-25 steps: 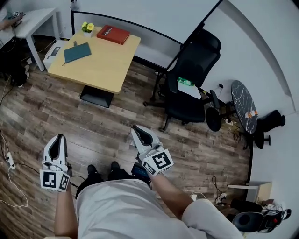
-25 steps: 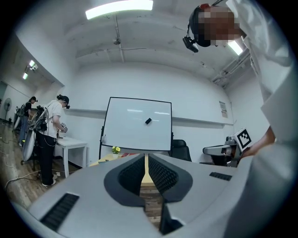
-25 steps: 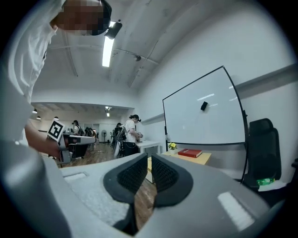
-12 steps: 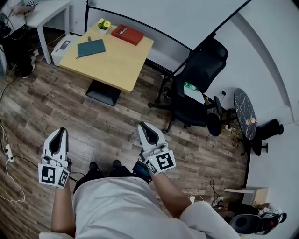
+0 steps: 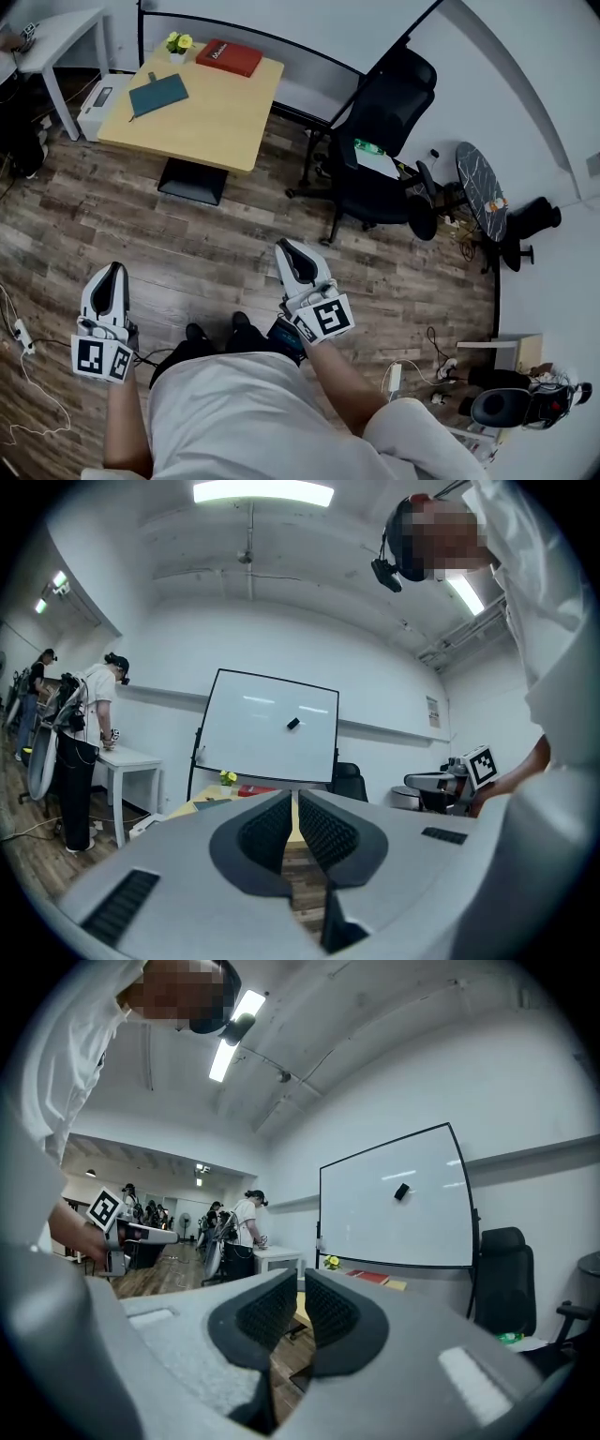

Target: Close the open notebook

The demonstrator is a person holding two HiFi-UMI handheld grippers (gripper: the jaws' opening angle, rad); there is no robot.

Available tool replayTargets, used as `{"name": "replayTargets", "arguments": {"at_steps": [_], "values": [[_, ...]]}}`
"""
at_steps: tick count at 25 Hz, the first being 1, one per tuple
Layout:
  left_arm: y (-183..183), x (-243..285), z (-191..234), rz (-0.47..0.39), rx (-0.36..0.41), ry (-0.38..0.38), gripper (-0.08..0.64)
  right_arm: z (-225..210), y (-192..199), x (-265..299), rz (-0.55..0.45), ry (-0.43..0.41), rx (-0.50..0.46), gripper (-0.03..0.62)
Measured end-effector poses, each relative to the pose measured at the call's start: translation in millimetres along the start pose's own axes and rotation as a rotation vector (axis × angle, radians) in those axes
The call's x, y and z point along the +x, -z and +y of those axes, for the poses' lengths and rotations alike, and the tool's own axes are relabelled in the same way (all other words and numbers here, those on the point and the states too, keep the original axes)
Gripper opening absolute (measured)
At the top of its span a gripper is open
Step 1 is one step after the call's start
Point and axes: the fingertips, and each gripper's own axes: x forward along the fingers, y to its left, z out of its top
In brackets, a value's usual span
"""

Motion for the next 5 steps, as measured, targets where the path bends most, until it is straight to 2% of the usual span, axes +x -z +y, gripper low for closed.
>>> {"name": "replayTargets", "arguments": {"at_steps": [5], "values": [[1.0,12.3,1.3,0.005,0.003,0.054,0.029,3.9,4.2,4.3,0.012,0.020,-0.004,0.025]]}}
